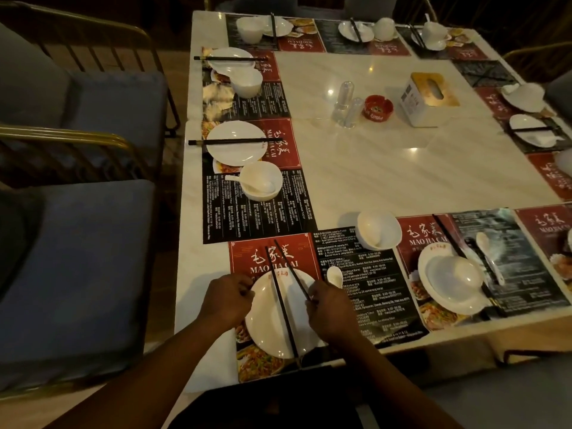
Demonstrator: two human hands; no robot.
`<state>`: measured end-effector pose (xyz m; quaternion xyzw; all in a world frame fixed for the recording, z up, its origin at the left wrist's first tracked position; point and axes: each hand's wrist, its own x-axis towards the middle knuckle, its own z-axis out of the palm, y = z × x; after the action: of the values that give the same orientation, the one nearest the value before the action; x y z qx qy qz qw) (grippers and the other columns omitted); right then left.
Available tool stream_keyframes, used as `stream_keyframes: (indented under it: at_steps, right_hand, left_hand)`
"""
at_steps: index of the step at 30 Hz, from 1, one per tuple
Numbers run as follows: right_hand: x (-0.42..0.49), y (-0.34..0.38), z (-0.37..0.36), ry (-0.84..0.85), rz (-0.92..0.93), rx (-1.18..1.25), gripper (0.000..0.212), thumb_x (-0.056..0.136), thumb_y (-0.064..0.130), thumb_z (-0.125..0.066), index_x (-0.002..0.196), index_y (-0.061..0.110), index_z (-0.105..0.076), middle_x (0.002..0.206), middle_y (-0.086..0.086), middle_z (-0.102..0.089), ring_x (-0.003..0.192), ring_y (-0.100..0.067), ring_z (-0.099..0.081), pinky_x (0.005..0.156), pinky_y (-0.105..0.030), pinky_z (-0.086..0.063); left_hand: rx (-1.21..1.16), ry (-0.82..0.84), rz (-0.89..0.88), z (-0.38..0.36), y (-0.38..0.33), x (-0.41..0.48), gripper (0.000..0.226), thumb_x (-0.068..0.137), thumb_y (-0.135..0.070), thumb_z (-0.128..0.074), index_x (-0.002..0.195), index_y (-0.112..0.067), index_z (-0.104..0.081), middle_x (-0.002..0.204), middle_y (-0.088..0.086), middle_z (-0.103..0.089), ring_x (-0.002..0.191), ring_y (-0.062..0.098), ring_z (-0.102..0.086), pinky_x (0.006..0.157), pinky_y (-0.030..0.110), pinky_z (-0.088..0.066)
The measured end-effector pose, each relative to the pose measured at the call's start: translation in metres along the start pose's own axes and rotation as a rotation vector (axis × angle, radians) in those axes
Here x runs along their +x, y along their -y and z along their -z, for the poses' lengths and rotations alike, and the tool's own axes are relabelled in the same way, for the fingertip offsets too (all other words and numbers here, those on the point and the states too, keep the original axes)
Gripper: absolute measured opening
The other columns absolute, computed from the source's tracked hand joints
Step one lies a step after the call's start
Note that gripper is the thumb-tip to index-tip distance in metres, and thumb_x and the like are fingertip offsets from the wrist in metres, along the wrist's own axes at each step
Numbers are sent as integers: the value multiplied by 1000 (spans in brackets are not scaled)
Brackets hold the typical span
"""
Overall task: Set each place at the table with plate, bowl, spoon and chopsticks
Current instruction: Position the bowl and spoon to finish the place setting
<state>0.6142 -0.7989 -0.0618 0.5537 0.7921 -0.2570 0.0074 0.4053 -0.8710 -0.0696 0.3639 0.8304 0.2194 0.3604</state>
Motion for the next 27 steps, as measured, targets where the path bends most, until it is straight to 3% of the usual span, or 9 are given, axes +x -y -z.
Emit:
stream_keyframes:
  at_steps: [6, 9, 15, 18, 27]
  right_hand:
    - [-15, 9, -17, 62, -37, 156, 14, 83, 25, -70, 95, 19, -71, 88, -1, -76, 81, -16, -71, 76, -27, -57]
    - [-18, 12, -19, 44, -40, 190, 13, 87, 27, -69, 94, 18, -73, 87, -2, -76, 77, -16, -70, 71, -25, -56]
    - [-17, 22, -22, 113, -101, 170, 40, 80, 52, -74, 105, 22, -64, 94, 4, -74, 81, -9, -67, 74, -27, -55]
    - [-15, 26, -23, 125, -98, 109, 40, 80, 46, -75, 109, 22, -64, 101, 2, -73, 91, -14, -67, 81, -34, -58]
    - [-14, 28, -22, 130, -119, 132, 37, 80, 41, -76, 109, 21, -65, 102, 1, -73, 98, -17, -66, 87, -34, -57]
  left_hand:
    - [12, 51, -26, 5, 1, 3, 28, 88, -14, -73, 115, -20, -72, 102, 0, -74, 93, 14, -67, 92, 30, -52]
    - [13, 62, -35, 6, 1, 2, 29, 88, -15, -73, 116, -22, -72, 108, -1, -74, 97, 16, -67, 95, 35, -54]
    - [25, 65, -40, 7, 1, -2, 31, 88, -17, -74, 118, -23, -71, 112, -1, -72, 98, 17, -67, 96, 36, -53]
    - [35, 72, -44, 8, 0, -3, 32, 89, -17, -73, 120, -23, -70, 116, -1, -71, 101, 18, -67, 98, 37, -53]
    - [14, 81, -25, 9, 0, -3, 31, 89, -17, -73, 119, -22, -70, 114, 0, -72, 102, 18, -67, 100, 38, -52]
